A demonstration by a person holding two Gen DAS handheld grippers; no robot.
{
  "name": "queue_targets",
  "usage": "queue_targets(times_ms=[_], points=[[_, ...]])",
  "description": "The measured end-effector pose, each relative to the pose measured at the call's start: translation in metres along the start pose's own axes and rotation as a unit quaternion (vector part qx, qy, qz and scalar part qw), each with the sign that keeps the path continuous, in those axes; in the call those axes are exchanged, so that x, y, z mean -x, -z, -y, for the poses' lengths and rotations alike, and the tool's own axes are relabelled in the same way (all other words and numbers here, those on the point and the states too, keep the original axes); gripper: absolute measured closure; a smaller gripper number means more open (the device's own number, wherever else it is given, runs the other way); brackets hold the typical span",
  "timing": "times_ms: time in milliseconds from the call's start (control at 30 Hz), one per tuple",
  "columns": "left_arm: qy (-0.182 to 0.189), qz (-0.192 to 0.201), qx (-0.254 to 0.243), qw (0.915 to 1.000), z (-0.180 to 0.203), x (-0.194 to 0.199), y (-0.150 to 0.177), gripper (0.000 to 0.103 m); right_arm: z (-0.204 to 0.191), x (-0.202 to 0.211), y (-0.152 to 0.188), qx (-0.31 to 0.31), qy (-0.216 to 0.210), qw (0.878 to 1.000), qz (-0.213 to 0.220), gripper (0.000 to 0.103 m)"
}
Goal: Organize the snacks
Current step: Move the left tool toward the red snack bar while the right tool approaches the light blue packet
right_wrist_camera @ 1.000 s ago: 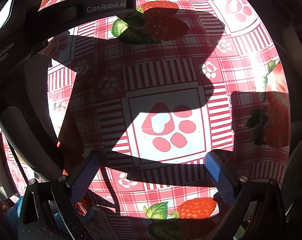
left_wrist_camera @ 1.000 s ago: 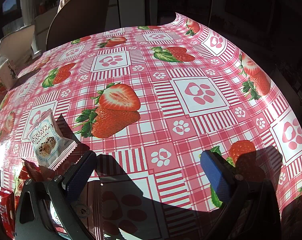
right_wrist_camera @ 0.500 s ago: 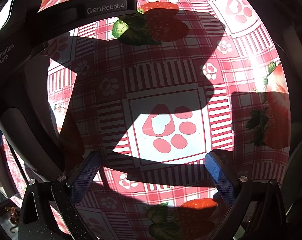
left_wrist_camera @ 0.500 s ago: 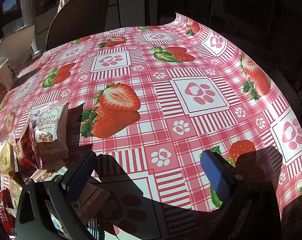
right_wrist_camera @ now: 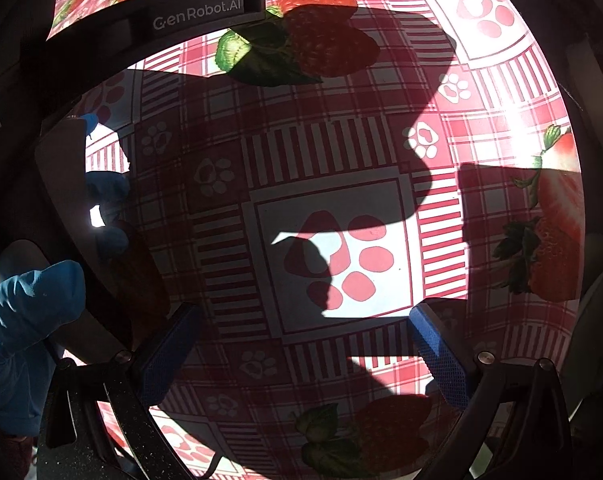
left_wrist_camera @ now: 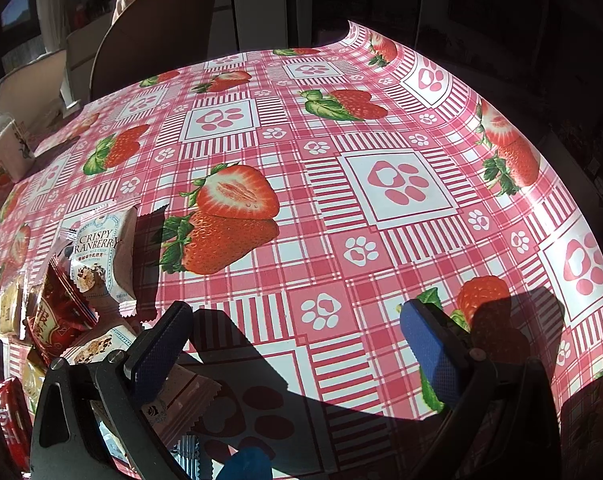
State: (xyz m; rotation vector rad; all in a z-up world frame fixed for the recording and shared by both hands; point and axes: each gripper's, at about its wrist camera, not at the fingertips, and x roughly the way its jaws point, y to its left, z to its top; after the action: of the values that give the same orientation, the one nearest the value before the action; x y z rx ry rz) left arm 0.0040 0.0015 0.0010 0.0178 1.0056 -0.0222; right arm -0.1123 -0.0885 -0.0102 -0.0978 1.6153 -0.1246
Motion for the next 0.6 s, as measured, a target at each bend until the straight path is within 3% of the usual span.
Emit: queue_targets(times_ms=[133, 233, 267, 333, 433, 500, 600], points=[[0.032, -0.107, -0.028, 0.9934, 0.004, -0.002, -0.014, 0.000, -0.001, -0.003, -0.011, -0.001, 0.000, 1.000, -0.014, 0.000], [0.064, -0.072, -0.012, 0.9952, -0.012, 0.029, -0.012, 0.000, -0.002, -0.003, -0.016, -0.001, 0.000, 1.000, -0.007, 0.000], [0.073, -0.087, -0.003, 0.9935, -0.022, 0.046, -0.014, 0.000, -0.003, -0.003, -0.017, 0.000, -0.001, 1.000, -0.008, 0.000], [0.062, -0.086, -0.001, 0.9943, -0.042, 0.073, -0.012, 0.000, -0.004, -0.004, -0.022, 0.000, -0.001, 1.000, -0.009, 0.000], [-0.006, -0.099, -0.005, 0.9950, -0.077, 0.100, -0.003, 0.000, -0.006, -0.003, -0.026, -0.001, 0.000, 1.000, -0.004, 0.000], [-0.035, -0.110, 0.010, 0.9932, -0.108, 0.104, 0.011, 0.000, -0.006, -0.003, -0.027, -0.001, 0.001, 1.000, 0.001, 0.000], [-0.045, -0.156, 0.065, 0.9846, -0.161, 0.090, 0.040, 0.000, -0.010, -0.002, -0.022, -0.002, 0.002, 1.000, 0.004, 0.000]])
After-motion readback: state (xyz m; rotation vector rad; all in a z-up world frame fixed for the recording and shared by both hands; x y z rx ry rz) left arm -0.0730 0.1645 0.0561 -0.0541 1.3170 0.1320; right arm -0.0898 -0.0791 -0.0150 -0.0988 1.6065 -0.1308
